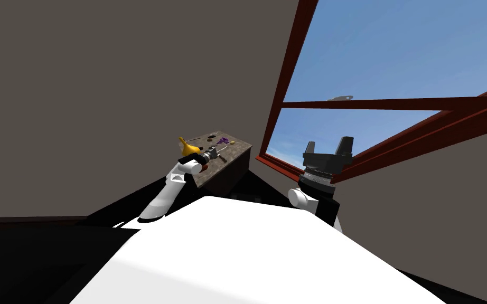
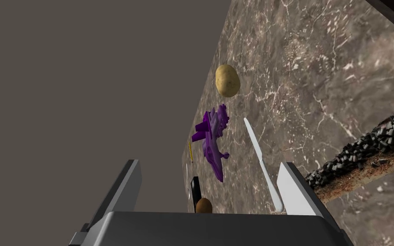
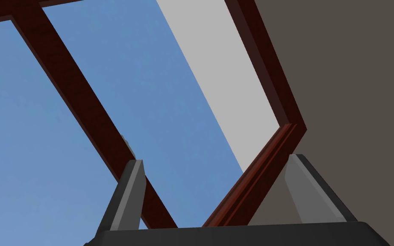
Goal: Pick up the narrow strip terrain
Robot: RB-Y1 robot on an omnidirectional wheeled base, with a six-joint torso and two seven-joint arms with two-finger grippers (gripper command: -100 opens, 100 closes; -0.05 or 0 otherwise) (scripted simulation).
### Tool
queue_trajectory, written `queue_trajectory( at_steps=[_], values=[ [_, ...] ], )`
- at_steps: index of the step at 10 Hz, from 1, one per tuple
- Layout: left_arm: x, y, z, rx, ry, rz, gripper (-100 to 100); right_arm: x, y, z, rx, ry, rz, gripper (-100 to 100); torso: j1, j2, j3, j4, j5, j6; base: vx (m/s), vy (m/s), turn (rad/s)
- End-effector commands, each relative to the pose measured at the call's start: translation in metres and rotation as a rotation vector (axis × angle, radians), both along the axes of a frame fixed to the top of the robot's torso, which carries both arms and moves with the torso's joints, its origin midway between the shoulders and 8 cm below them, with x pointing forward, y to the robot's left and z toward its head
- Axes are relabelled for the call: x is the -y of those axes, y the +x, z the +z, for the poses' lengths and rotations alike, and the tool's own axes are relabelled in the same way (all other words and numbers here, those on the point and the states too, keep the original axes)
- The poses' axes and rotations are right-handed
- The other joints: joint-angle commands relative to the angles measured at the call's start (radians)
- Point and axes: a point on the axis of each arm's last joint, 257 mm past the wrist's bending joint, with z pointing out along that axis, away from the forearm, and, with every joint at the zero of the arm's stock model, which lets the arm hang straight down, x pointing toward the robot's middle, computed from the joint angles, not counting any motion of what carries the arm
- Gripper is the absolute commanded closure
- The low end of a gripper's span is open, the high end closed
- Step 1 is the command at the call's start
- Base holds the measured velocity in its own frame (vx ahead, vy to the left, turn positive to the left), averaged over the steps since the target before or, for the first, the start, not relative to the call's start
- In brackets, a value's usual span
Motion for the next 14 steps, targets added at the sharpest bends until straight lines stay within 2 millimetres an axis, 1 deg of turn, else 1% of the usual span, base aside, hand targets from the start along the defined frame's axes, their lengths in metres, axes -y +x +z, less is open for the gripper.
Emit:
queue_trajectory(
  at_steps=[1, 3, 4, 5, 6, 7, 9, 10, 11, 12, 14],
  values=[
    [-0.001, -0.002, -0.01, -0.043, 0.01, -0.003, -100, 0.0, 0.0, 0.0, 0.0, 0.0, 0.0, 0, 0.0, 0.0, 0.0, 0.0, 0.0, 0.0, 0.009, 0.008, 0.022],
    [-0.005, -0.004, -0.026, -0.113, 0.042, -0.018, -100, 0.0, 0.0, 0.0, 0.0, 0.0, 0.0, 0, -0.001, 0.0, 0.0, 0.0, 0.0, 0.001, 0.023, 0.006, -0.086],
    [-0.005, -0.006, -0.029, -0.126, 0.044, -0.018, -100, 0.0, 0.0, 0.0, 0.0, 0.0, 0.0, 0, -0.001, 0.0, 0.0, 0.0, 0.0, 0.0, 0.013, 0.008, 0.004],
    [-0.01, -0.008, -0.04, -0.175, 0.075, -0.033, -100, 0.0, 0.0, 0.0, 0.0, 0.0, 0.0, 0, -0.001, 0.0, 0.0, 0.0, 0.0, 0.0, 0.028, 0.008, -0.09],
    [-0.011, -0.011, -0.046, -0.202, 0.08, -0.034, -100, 0.0, 0.0, 0.0, 0.0, 0.0, 0.0, 0, -0.001, -0.001, 0.0, 0.0, 0.0, 0.0, 0.032, 0.011, -0.08],
    [-0.016, -0.013, -0.054, -0.243, 0.111, -0.048, -100, 0.0, 0.0, 0.0, 0.0, 0.0, 0.0, 0, 0.0, -0.001, 0.0, 0.0, 0.0, 0.0, 0.045, 0.007, -0.132],
    [-0.017, -0.019, -0.065, -0.289, 0.118, -0.051, -100, 0.0, 0.0, 0.0, 0.0, 0.0, 0.0, 0, 0.0, -0.001, -0.001, 0.0, 0.0, 0.0, 0.025, 0.009, -0.012],
    [-0.024, -0.024, -0.074, -0.338, 0.152, -0.066, -100, 0.0, 0.0, 0.0, 0.0, 0.0, 0.0, 0, -0.001, 0.0, 0.0, 0.0, 0.0, 0.0, 0.033, 0.004, -0.106],
    [-0.025, -0.028, -0.08, -0.364, 0.156, -0.067, -100, 0.0, 0.0, 0.0, 0.0, 0.0, 0.0, 0, -0.001, -0.001, -0.001, 0.0, 0.0, 0.0, 0.041, 0.004, -0.068],
    [-0.032, -0.033, -0.089, -0.411, 0.189, -0.082, -100, 0.0, 0.0, 0.0, 0.0, 0.0, 0.0, 0, -0.001, -0.001, -0.001, 0.0, 0.0, 0.0, 0.056, 0.002, -0.082],
    [-0.033, -0.039, -0.096, -0.449, 0.194, -0.084, -100, 0.0, 0.0, 0.0, 0.0, 0.0, 0.0, 0, -0.001, -0.002, -0.001, 0.0, 0.0, 0.0, 0.032, 0.006, -0.025]
  ],
)
